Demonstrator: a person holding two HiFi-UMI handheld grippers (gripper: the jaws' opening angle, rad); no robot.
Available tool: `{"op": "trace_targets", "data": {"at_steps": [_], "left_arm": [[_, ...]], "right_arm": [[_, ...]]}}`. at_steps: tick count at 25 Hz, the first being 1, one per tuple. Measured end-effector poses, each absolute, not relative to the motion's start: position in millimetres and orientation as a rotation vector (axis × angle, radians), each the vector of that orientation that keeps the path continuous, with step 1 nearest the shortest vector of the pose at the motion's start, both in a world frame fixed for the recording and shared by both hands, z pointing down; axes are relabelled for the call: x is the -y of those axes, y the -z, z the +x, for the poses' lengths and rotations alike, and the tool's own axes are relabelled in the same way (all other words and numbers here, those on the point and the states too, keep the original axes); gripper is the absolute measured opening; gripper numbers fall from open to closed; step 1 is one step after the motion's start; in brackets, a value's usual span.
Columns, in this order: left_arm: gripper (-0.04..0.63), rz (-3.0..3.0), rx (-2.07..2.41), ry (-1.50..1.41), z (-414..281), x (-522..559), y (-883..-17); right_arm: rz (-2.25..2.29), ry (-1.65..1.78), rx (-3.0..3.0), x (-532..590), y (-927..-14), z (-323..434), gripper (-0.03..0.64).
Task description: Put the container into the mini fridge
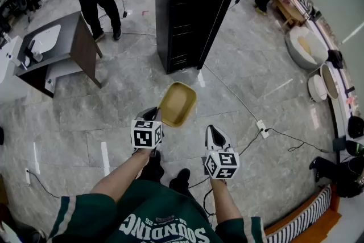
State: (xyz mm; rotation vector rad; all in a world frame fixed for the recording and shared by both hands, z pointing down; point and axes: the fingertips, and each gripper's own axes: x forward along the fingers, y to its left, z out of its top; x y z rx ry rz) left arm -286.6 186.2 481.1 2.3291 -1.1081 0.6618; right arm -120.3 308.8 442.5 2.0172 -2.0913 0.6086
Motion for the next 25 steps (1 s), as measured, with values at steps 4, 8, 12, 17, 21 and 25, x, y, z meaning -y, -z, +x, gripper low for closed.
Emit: {"op": "trace_targets", "data": {"at_steps": [4,8,12,17,21,25], "left_arm": [[0.029,2.313,1.118,-0.657,-284,-233,-482],[0.029,2.299,1.129,-0.657,-285,-268,-484],[0.029,2.281,1.147,-0.654,-286,-290,-483],[0.029,2.276,1.177,-0.631,-282,-304,-479],[0.029,2.270,1.186,-0.627,-279,-311,-479],[0.029,2.266,1.189,-0.629,-274,-313,-479]], "right_arm": [[1.974,-0.617,2.118,-349,-446,-117,0.034],[1.962,-0.590,2.130,-374,-447,-115,0.037],[1.915,-0.561,2.155,-387,-446,-120,0.037],[1.896,-0.526,2.180,-393,-442,-117,0.037],[1.904,-0.512,2.185,-397,-441,-110,0.035],[1.892,-0.508,2.194,-399,-439,-105,0.035]]}}
